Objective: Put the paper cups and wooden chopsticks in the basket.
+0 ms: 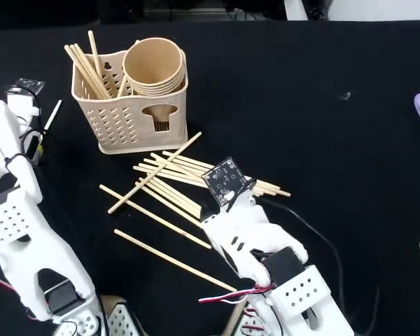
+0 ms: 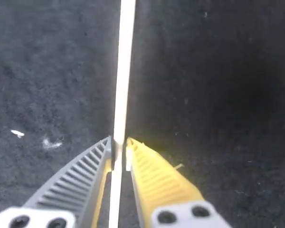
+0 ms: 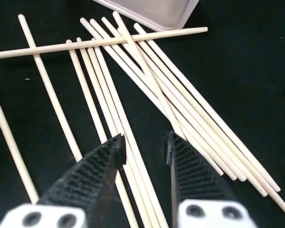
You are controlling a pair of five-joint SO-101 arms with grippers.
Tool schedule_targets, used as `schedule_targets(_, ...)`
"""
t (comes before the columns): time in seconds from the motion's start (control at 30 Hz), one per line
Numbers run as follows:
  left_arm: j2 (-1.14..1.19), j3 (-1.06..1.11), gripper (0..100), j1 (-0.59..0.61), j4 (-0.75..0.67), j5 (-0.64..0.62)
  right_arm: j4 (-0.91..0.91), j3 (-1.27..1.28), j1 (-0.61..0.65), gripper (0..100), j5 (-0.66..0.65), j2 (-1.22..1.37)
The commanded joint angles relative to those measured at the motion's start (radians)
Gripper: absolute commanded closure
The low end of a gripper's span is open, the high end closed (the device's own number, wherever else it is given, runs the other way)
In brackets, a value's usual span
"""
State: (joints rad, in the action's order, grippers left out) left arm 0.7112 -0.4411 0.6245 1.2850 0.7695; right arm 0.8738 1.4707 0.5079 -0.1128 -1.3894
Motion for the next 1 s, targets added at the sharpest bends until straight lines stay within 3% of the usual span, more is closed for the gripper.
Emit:
schedule_targets(0.0, -0.038, -0.039, 97, 0.056, 0.115, 0.063, -0.025, -0.007, -0.018, 86.1, 0.009, -0.027)
schedule_targets(0.2, -0.198, -0.202, 97, 0.170, 0.354, 0.135, -0.025, -0.005, -0.018, 86.1, 0.015, -0.027)
schedule_targets(0.37, -0.353, -0.328, 97, 0.225, 0.476, 0.117, -0.025, -0.005, -0.018, 86.1, 0.017, -0.027)
schedule_targets(0.6, -0.647, -0.369, 97, 0.166, 0.466, -0.305, -0.051, 0.012, -0.018, 86.1, 0.017, -0.027)
schedule_targets(0.97, -0.925, -0.369, 97, -0.248, 0.287, -0.876, -0.126, 0.064, -0.018, 86.1, 0.017, -0.027)
